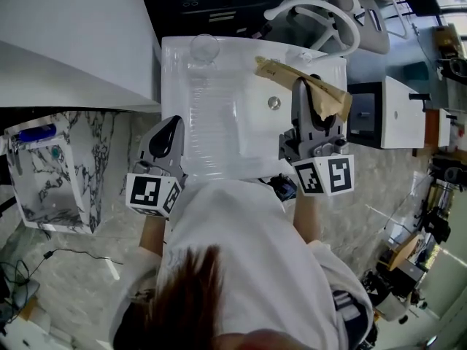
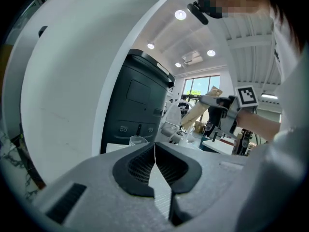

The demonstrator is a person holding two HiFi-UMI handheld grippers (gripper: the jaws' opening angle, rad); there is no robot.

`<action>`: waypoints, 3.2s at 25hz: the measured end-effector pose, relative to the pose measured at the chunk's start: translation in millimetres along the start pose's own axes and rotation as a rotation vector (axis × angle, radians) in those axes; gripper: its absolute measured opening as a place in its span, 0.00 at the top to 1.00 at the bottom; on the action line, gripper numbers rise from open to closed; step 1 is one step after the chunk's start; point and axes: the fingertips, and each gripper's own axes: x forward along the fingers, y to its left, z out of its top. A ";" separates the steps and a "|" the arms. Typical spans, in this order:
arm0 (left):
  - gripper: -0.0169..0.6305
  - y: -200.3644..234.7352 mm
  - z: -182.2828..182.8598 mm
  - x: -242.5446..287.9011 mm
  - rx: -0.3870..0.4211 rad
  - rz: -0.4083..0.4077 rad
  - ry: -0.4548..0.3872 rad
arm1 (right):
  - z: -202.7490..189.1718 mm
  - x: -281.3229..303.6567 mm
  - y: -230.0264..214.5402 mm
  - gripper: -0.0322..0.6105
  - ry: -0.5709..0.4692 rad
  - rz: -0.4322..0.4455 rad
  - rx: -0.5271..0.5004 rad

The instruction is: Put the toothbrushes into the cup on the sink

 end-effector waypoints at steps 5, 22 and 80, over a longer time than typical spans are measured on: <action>0.95 7.1 -9.3 1.4 -0.011 -0.004 0.022 | 4.8 32.1 13.3 0.78 -0.023 0.047 -0.025; 0.95 23.1 -8.2 1.8 -0.057 0.009 0.020 | -26.0 116.4 43.3 0.79 0.018 0.172 -0.002; 0.95 33.3 -15.3 12.3 -0.091 0.021 0.046 | -183.2 164.9 66.9 0.79 0.261 0.252 -0.027</action>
